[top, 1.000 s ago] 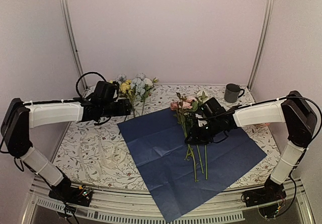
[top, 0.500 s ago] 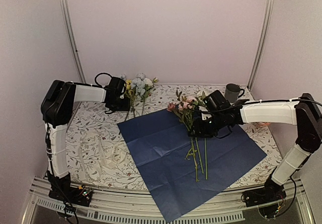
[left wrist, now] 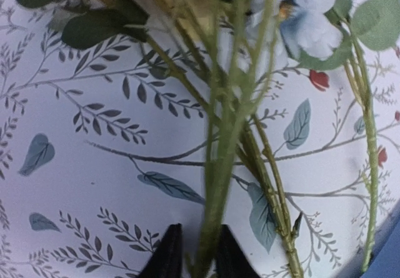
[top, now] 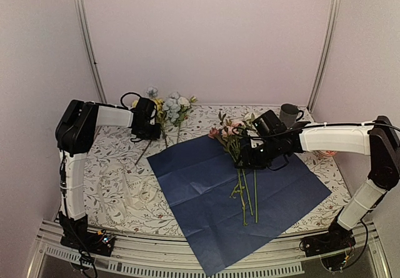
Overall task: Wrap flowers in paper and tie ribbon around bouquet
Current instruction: Pick up the fake flower from the corner of the board.
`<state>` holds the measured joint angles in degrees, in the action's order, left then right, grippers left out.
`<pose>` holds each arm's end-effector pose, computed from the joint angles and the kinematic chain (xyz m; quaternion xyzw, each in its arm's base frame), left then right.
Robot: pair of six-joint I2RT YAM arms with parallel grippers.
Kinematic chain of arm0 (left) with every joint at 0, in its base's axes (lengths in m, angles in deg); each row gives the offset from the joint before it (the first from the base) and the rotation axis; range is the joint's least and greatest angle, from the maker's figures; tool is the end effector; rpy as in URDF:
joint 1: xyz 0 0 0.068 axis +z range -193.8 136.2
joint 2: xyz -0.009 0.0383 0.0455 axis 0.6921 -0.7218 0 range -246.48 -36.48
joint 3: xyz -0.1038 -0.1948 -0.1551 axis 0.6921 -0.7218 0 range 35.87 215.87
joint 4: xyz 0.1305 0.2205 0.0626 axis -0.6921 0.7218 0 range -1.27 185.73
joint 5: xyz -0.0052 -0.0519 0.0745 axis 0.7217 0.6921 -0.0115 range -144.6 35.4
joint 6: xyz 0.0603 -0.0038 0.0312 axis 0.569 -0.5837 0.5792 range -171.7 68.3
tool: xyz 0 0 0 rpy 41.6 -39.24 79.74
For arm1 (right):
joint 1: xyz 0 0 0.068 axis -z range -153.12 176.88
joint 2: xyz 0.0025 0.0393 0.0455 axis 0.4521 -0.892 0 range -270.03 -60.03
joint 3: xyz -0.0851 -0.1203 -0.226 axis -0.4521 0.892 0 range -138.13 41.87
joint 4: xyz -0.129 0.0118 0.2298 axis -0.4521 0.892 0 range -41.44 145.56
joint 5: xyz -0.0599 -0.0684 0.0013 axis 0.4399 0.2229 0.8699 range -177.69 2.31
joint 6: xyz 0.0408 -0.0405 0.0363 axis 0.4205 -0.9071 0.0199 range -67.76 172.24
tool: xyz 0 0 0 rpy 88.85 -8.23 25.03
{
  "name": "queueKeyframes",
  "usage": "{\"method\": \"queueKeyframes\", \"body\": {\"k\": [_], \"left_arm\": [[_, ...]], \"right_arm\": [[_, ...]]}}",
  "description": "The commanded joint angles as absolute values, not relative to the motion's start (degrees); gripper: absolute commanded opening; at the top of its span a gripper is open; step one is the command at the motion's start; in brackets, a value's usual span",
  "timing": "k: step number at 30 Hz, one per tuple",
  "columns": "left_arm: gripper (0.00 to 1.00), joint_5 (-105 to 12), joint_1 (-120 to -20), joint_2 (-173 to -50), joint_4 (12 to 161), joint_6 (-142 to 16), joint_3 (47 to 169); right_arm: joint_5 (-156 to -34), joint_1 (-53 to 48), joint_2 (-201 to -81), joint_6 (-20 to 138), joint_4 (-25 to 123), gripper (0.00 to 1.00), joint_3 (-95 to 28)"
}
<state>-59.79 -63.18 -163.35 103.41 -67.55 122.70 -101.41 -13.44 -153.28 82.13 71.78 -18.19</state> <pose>0.4533 -0.1541 0.1041 0.0157 0.9520 -0.0505 0.3016 0.2547 0.2331 0.1828 -0.1207 0.9435 0.2584 0.1689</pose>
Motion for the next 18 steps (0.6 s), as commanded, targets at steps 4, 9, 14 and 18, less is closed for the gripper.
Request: {"method": "queueKeyframes", "body": {"k": [4, 9, 14, 18], "left_arm": [[0.00, -63.6, -62.7, -162.7, 108.1, -66.8, 121.9], [0.00, -70.8, -63.0, -144.2, 98.4, -69.2, 111.6], [0.00, -73.4, -68.5, -125.2, 86.0, -63.1, 103.3], [0.00, -64.7, -76.8, -112.0, 74.6, -60.2, 95.2]], "right_arm": [[-101.0, -13.1, -153.1, 80.8, 72.9, 0.39, -20.8], [-101.1, -13.1, -150.7, 79.8, 72.9, 0.39, -21.1], [-106.5, -13.4, -145.1, 76.8, 66.1, 0.39, -20.5], [-113.5, -14.0, -138.4, 77.1, 51.5, 0.39, -17.3]]}}
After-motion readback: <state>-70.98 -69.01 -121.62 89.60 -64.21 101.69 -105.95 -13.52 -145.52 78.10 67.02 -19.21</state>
